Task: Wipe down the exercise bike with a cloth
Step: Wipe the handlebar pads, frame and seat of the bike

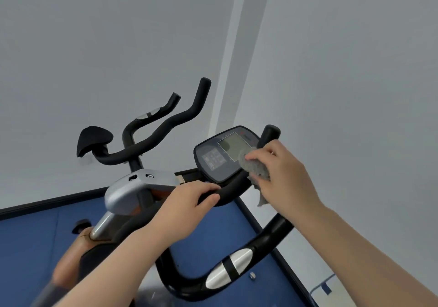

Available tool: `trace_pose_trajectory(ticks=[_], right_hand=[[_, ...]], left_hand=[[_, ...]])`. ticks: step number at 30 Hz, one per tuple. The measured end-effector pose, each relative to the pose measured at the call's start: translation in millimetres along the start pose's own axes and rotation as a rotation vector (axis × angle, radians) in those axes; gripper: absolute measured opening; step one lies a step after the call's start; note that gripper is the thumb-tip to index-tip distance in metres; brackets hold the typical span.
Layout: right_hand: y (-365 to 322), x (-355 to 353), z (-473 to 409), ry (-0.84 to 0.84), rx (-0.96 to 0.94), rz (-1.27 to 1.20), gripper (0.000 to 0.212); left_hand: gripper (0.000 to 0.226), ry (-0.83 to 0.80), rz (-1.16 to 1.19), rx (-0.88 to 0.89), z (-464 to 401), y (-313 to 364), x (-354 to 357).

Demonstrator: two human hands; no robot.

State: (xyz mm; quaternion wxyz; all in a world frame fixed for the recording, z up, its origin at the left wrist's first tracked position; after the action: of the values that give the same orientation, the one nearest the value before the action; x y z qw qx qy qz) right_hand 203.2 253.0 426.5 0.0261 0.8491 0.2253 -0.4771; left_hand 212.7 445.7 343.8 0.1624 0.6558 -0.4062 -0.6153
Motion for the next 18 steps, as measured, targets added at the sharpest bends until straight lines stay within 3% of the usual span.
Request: trace_pose_trajectory(ticks=[5, 9, 14, 18], right_hand=[[-24, 23, 12, -0.284, 0.112, -0.056, 0.023], [-23, 10, 6, -0.117, 0.228, 0.053, 0.023], [-52, 37, 25, -0.174, 0.149, 0.097, 0.027], [-25, 10, 7, -0.11, 0.222, 0.089, 0.022]], left_hand=[[0.026, -0.049, -0.003, 0.049, 3, 0, -5], [0.029, 0.014, -0.027, 0.011, 8, -6, -7], [0.031, 0.196, -0.026, -0.08, 20, -18, -7], [0.034, 0.18, -0.024, -0.104, 27, -22, -8]])
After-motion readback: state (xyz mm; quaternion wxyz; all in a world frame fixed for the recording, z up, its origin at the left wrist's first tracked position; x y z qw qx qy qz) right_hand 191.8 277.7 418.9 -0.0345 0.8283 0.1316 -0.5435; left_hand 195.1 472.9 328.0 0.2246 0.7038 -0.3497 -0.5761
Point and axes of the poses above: each hand's wrist, its own z-axis away from the middle knuckle, its own x-axis out of the palm, y = z × x, the point moved 2 cm from there along -z, towards the middle knuckle, and after that the axes turned 3 degrees about -x, right-handed, at the moved point
